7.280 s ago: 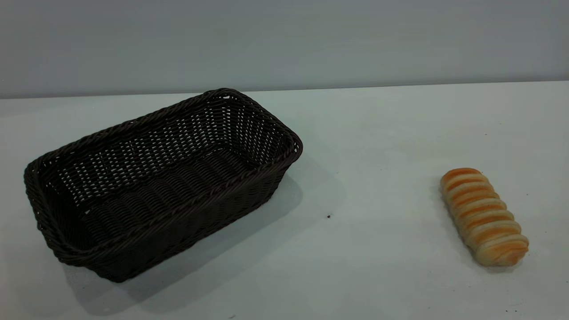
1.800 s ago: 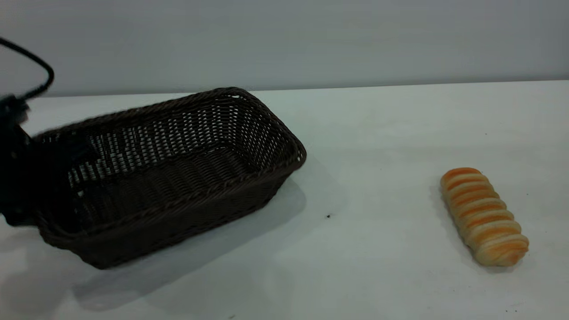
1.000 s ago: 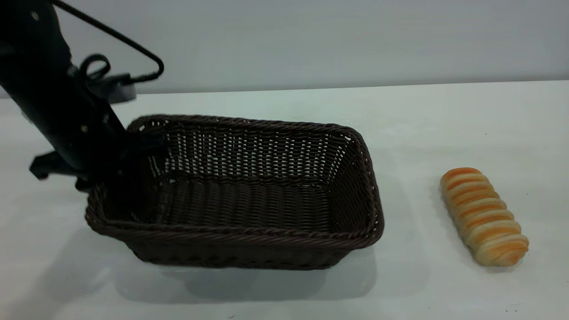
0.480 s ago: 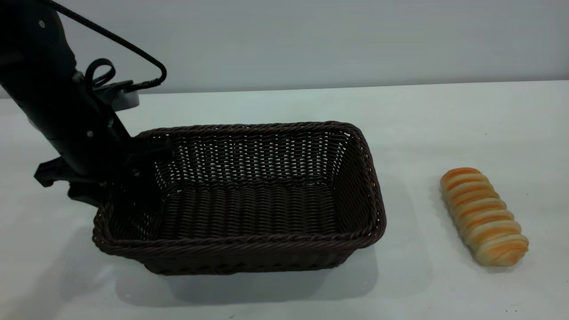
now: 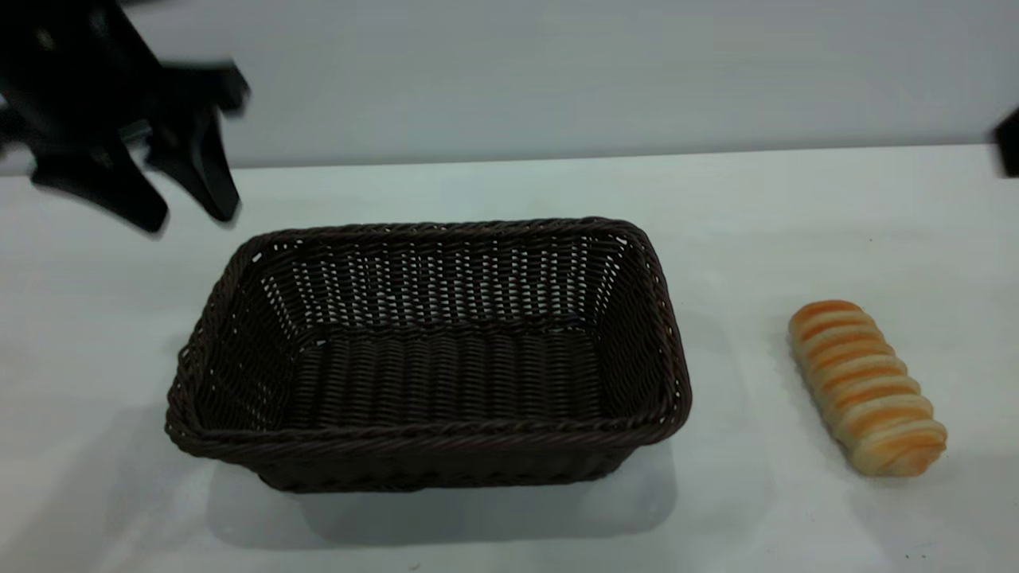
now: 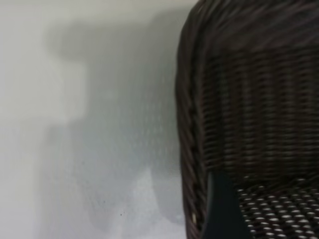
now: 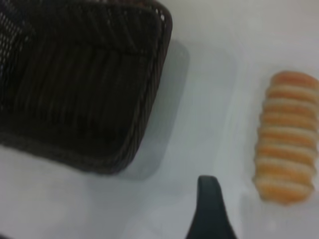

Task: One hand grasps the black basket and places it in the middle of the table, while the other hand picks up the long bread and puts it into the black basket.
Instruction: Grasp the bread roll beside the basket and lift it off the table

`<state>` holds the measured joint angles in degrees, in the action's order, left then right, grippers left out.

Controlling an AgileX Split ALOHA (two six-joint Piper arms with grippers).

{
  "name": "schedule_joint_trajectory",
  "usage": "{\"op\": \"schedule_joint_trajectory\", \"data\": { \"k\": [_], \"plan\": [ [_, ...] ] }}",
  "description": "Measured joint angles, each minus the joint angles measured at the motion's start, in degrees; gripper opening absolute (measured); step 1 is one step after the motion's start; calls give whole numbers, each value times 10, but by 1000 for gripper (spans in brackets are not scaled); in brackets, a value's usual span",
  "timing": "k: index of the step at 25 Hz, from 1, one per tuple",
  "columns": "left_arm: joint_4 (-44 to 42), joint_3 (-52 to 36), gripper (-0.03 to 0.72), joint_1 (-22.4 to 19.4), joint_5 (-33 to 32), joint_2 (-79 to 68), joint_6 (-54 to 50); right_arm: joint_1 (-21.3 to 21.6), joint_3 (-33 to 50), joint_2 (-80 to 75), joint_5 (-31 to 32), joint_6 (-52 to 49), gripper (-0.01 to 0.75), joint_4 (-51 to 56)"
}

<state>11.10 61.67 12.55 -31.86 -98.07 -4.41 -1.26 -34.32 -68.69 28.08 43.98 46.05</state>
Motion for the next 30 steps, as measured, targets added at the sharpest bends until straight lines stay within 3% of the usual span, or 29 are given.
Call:
{"op": "schedule_joint_trajectory", "data": {
  "k": [7,12,14,27,30],
  "plan": [
    [-2,0,485,0,-37,98,1,0,-1,-208,-105,299,545,278],
    [-6,0,484,0,-55,135,1,0,-10,-324,-130,560,545,510],
    [-6,0,484,0,-59,141,1,0,-23,-365,-134,624,545,551],
    [-6,0,484,0,-71,145,3,0,-99,-509,-159,664,499,576],
    [-6,0,484,0,-70,145,3,0,-103,-520,-158,661,446,579]
  ]
}}
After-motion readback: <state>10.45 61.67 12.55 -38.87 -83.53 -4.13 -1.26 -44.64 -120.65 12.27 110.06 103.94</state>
